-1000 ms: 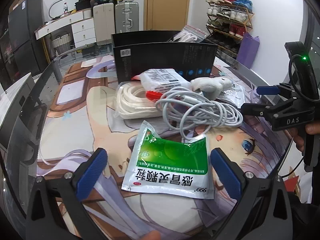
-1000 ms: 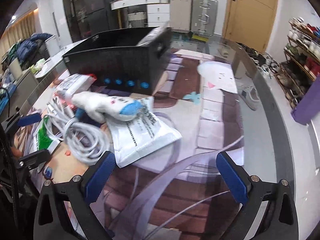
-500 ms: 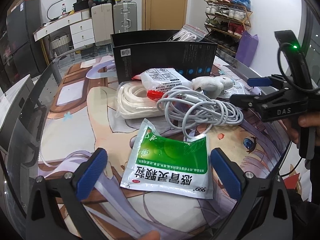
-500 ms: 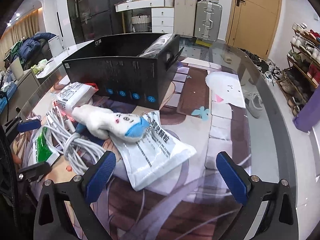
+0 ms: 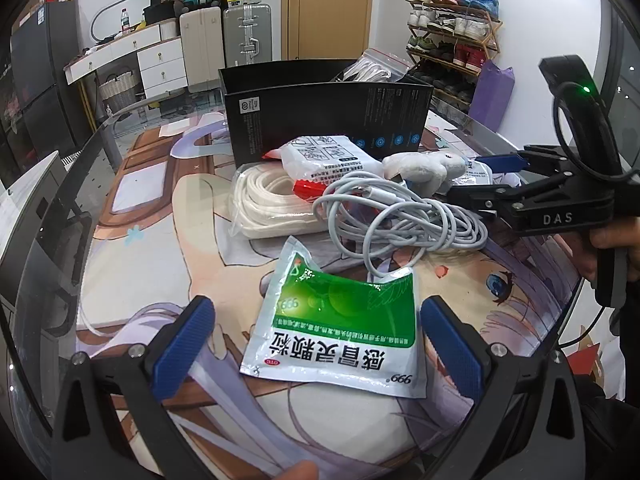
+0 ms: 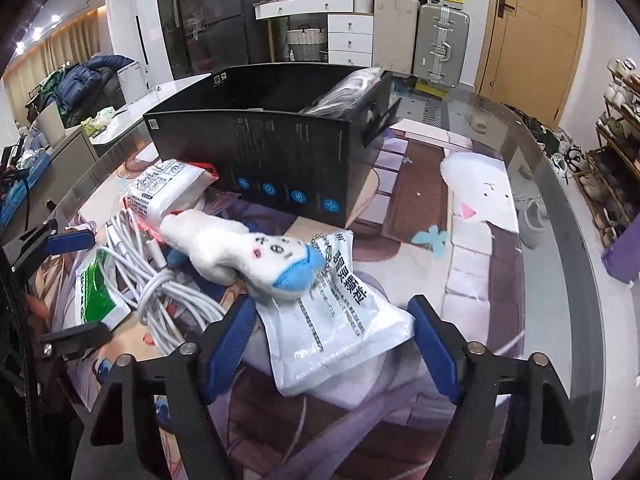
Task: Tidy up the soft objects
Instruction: 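Grasp the green medicine sachet with the left gripper while the right gripper grasps the white paper bag, then carry the green sachet with the left gripper while the right carries the white bag to the box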
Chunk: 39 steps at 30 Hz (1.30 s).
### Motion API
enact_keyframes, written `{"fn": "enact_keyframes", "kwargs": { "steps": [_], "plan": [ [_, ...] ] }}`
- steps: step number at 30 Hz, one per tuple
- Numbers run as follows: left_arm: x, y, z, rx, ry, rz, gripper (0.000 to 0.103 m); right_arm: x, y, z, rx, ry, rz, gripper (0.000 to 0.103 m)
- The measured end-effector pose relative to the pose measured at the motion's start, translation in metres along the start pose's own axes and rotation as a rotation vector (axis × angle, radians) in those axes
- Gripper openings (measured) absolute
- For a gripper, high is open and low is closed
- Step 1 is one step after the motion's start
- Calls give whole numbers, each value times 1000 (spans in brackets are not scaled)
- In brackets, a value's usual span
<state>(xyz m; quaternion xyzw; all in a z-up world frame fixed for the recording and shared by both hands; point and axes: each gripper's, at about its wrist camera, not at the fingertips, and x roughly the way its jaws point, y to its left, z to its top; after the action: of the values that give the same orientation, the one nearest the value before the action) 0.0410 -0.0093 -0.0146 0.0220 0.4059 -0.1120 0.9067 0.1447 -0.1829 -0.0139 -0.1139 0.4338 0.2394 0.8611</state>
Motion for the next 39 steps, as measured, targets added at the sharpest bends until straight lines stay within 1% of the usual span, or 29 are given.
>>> {"fn": "enact_keyframes", "kwargs": {
  "steps": [7,10,13,16,19,20,21,23,24,25,29,39],
  "plan": [
    [-1,0,0,2,4,-4,103,-14,0,-14,25,17,-25,75],
    [0,-1,0,18,13,-6,103,-16,0,-17,27,8,-33,75],
    [0,-2,-1,34,17,-14,103,-14,-1,-14,23,4,-40,76],
    [-1,-4,-3,53,16,-9,101,-8,0,-7,9,3,-13,76],
    [-4,-3,-3,55,2,-11,92,-5,-1,-4,3,-6,-5,76],
    [-5,-2,-3,54,-2,-12,86,-5,-1,-4,3,-9,-4,75],
    [-6,-2,-3,56,-9,-13,80,-5,-2,-5,2,-12,-5,73],
    [-7,-1,-3,54,-11,-13,77,-9,-2,-8,4,-21,-5,66],
    [-8,-1,-3,56,-13,-13,74,-10,-3,-10,3,-22,-7,60],
    [-8,-2,-3,60,-16,-12,73,-12,-4,-11,2,-24,-10,56],
    [-10,-2,-3,53,-24,-16,67,-18,-8,-18,23,-27,-25,50],
    [-15,-1,-5,34,-41,-14,59,-37,-10,-40,60,-49,-62,45]
  ]
}}
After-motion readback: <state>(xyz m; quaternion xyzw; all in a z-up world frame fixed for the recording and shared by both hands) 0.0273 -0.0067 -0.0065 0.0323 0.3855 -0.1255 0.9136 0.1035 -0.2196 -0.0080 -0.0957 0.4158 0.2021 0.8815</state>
